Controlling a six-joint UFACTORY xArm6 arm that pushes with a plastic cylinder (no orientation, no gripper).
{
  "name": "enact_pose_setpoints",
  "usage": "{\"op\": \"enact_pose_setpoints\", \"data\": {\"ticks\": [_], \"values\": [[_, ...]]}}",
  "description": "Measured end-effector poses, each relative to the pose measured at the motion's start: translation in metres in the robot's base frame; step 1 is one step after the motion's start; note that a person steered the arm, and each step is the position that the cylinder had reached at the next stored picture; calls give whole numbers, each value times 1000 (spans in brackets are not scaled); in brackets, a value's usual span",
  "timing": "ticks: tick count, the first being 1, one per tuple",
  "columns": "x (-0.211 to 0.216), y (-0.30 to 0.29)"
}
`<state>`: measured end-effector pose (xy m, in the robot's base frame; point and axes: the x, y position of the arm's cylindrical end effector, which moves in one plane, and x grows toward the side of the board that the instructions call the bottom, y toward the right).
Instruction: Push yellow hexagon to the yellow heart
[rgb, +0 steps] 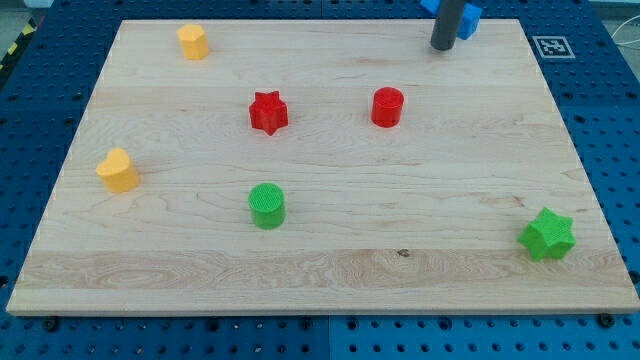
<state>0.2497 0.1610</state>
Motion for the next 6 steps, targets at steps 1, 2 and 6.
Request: {"op": "enact_pose_setpoints", "data": {"ticks": [1,2,6], "values": [[-4,-23],[-17,-49],[-36,-193]]}}
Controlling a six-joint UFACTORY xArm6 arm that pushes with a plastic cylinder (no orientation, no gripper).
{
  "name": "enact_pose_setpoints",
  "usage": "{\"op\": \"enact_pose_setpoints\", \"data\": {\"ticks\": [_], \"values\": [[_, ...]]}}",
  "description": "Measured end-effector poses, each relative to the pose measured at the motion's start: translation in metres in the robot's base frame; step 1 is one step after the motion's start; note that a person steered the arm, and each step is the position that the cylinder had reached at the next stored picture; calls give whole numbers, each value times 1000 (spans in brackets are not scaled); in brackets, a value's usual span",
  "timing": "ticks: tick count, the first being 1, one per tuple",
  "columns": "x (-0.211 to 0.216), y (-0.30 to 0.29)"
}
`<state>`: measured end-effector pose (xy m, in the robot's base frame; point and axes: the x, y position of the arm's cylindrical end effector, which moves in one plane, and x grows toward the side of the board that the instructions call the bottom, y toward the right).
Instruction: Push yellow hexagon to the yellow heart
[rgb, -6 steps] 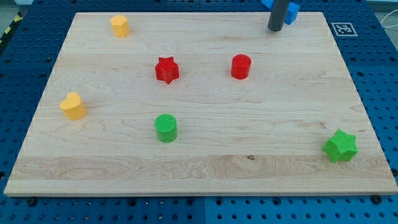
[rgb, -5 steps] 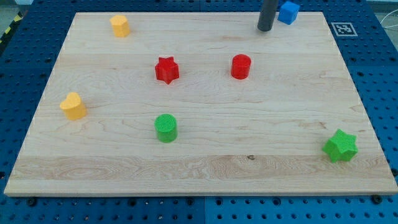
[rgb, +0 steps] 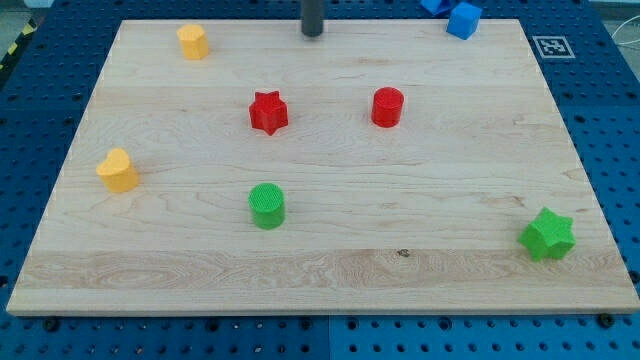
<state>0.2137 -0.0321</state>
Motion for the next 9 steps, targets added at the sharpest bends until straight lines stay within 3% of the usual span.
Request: {"op": "enact_pose_setpoints", "data": {"ticks": [5,9], "values": [[-4,-159],[55,-135]]}}
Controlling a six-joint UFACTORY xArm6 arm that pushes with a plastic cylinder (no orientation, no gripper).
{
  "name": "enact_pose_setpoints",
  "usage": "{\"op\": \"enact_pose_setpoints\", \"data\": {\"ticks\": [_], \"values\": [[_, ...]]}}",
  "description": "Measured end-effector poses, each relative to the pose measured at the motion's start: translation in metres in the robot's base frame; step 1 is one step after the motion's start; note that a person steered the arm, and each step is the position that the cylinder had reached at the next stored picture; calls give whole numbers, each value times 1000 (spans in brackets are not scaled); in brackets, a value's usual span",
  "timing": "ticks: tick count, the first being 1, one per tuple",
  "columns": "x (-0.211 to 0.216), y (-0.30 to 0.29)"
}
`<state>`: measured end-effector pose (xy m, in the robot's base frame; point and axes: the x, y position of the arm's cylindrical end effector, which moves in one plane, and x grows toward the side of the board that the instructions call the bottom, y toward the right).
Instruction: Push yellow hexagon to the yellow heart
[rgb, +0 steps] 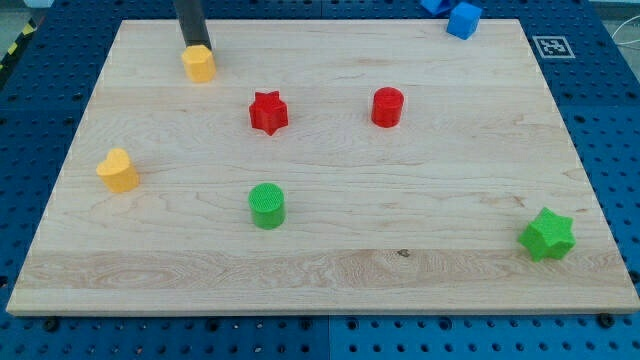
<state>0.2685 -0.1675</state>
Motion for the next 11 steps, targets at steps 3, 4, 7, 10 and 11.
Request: {"op": "enact_pose_setpoints", "data": {"ticks": [3,4,7,10,11], "values": [[23,-6],[36,-12],[101,-28],[123,-13],[130,-2]]}}
